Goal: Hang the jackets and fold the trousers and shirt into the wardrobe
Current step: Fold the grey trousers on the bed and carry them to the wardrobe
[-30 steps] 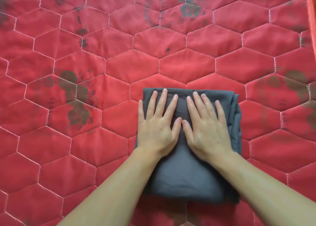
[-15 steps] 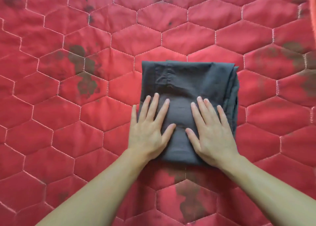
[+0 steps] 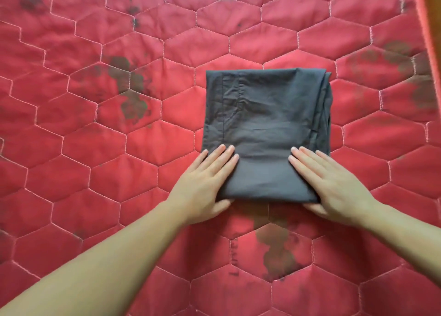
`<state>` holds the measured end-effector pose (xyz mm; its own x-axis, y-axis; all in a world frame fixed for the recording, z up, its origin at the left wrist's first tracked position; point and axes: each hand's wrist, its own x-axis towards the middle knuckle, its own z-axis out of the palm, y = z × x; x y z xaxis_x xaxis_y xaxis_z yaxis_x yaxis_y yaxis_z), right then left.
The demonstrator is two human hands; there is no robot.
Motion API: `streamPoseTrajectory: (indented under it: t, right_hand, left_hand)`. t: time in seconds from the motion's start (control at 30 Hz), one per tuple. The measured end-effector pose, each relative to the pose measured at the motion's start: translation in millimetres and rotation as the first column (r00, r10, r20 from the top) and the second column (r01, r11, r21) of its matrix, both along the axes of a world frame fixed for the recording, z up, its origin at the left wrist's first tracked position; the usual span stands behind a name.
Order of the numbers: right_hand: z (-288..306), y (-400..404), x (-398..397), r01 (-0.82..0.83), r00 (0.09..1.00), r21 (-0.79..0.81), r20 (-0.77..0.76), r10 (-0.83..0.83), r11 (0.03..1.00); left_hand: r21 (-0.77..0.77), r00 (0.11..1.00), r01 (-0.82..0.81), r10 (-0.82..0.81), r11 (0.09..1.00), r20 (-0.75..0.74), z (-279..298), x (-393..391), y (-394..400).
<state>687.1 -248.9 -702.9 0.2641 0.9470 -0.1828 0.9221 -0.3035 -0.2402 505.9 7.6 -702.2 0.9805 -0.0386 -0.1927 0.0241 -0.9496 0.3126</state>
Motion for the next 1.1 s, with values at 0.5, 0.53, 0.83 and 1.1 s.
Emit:
streamPoseTrajectory:
  t: [0.5, 0.53, 0.83, 1.1]
  right_hand:
    - [54.8, 5.1, 32.6, 0.424, 0.578, -0.155, -0.713, -0.398, 0.892]
    - [55.7, 4.3, 34.9, 0.490, 0.475, -0.153, -0.778, -0.411, 0.858]
    - [58.6, 31.0, 52.2, 0.890, 0.159, -0.052, -0.895, -0.416, 0.452]
    - [61.2, 24.1, 61.1, 0.704, 0.280, -0.069, -0.888, -0.365, 0.707]
  left_hand:
    - [-0.574, 0.876, -0.480, 0.394, 0.663, -0.279, 43.1, 17.2, 30.2]
    - [-0.621, 0.851, -0.520, 0.413, 0.587, -0.323, 45.8, 17.1, 33.9]
    - [-0.811, 0.523, -0.582, 0.741, -0.049, -0.420, 35.3, 64.9, 17.6]
    - [-0.765, 0.501, -0.643, 0.741, -0.029, -0.448, 26.1, 80.4, 17.5]
